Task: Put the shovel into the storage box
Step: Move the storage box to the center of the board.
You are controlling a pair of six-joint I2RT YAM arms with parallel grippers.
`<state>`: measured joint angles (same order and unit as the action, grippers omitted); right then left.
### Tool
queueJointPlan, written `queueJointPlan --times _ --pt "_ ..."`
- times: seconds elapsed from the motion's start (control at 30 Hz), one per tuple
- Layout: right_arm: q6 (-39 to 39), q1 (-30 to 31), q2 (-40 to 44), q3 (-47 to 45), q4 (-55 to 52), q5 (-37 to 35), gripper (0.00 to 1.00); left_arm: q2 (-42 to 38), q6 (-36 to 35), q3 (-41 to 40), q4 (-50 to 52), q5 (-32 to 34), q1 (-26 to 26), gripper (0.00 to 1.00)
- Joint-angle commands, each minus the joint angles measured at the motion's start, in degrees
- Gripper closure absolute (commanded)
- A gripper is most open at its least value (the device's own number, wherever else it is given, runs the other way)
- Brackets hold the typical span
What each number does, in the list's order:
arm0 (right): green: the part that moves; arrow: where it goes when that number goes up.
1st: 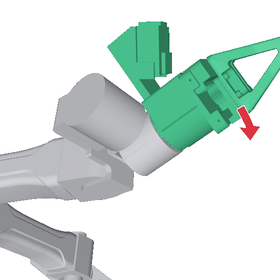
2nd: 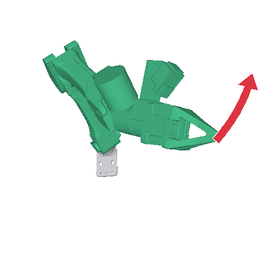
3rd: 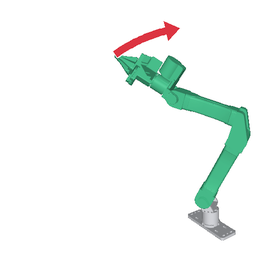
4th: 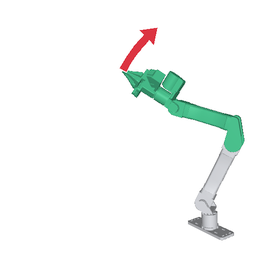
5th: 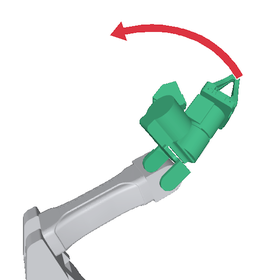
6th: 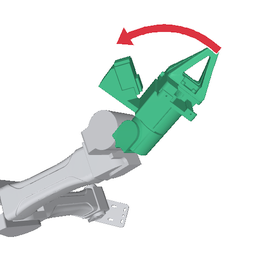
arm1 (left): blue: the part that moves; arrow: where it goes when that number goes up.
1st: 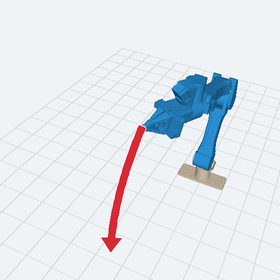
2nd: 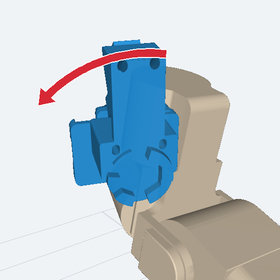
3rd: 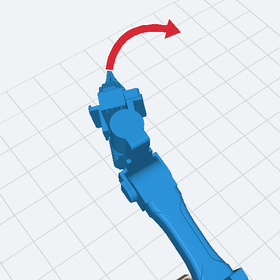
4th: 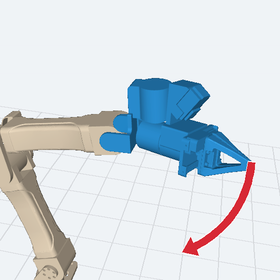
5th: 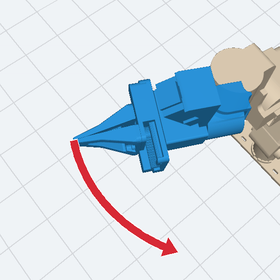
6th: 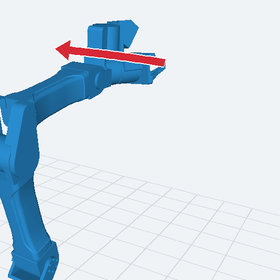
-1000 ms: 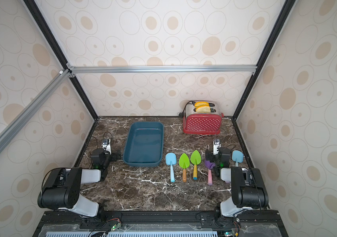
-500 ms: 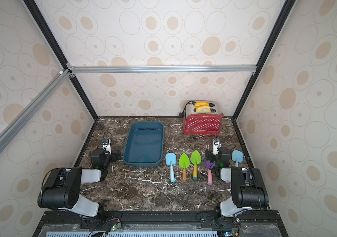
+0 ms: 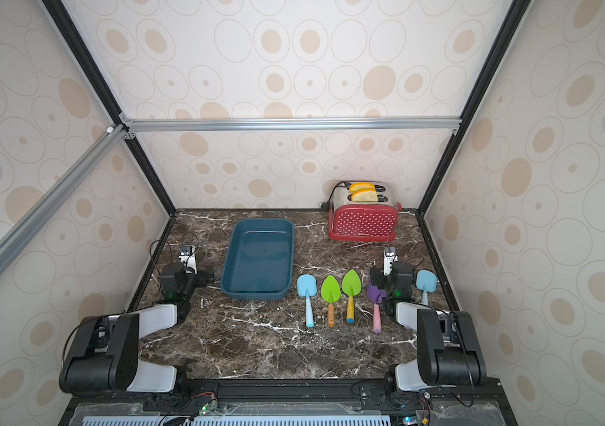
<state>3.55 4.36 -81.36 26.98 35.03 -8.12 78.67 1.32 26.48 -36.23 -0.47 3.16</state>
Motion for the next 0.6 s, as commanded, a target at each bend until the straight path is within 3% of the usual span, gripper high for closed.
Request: queueJointPlan --times 0.0,0.07,0.27,0.37,0.47,0.57 --pt "2.2 3.9 3.3 4.2 -7.8 -8.4 0.02 -4.8 4.2 3.9 6.4 2.3 0.3 0.01" --pt "-0.7 4.5 5.5 7.7 -14.7 -9.3 0.02 -6.4 7.0 5.6 8.8 2.8 0.3 0.01" --pt "-7.8 5.5 12.8 17.4 -35.0 -7.8 0.03 -10.4 14.1 18.3 30.4 4.0 0.3 0.03" --pt "-14.4 6.3 15.0 23.4 -46.6 -3.6 0.03 -8.6 16.7 24.7 38.6 -0.5 0.3 0.05" --pt "-14.0 9.5 16.3 26.7 -51.4 4.5 0.10 -4.1 17.7 31.0 44.0 -10.1 0.3 0.18" --pt "-16.0 13.6 17.2 28.7 -55.8 3.0 0.24 0.3 17.9 35.6 47.8 -16.6 0.3 0.41"
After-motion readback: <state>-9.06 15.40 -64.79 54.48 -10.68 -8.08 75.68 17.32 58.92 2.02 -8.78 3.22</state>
